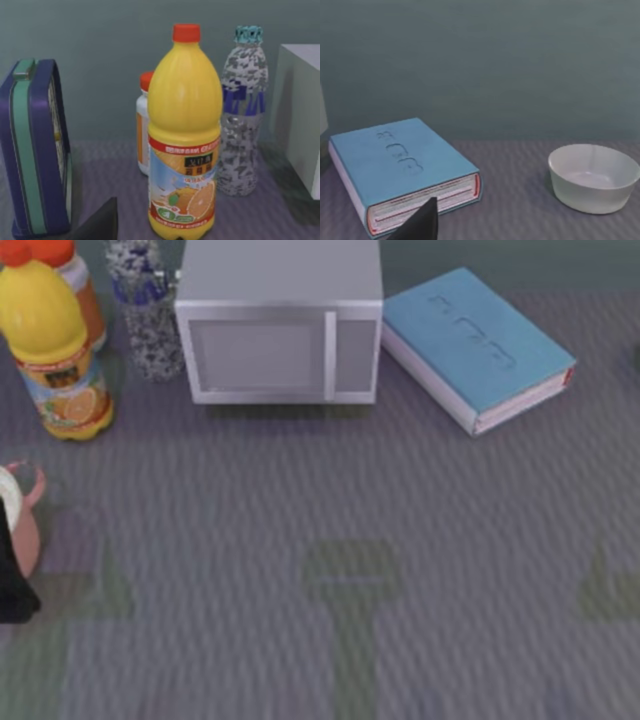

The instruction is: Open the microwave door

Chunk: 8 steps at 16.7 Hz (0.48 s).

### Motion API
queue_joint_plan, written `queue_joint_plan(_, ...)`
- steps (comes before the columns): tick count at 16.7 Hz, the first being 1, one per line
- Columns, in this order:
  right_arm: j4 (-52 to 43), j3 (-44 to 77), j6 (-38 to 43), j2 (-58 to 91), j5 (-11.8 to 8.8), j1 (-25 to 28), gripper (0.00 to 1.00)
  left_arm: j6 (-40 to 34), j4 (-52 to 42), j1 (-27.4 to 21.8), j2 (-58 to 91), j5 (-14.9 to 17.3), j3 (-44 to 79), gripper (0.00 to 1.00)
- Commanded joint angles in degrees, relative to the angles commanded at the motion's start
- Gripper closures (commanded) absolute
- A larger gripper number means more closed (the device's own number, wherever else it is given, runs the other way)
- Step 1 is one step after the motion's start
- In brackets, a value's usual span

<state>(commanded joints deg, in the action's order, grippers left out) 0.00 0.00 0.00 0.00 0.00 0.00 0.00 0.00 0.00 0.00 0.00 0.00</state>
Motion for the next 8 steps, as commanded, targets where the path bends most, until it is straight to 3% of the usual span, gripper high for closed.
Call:
queue_joint_plan(4,0.0,0.0,0.0,0.0,0.0,0.0,0.0,-0.7,-0.6,-0.8,1.8,-0.4,1.7,0.0)
queue_joint_plan(8,0.0,0.0,0.0,0.0,0.0,0.0,0.0,-4.3,-4.0,-5.2,12.6,-3.0,12.0,0.0)
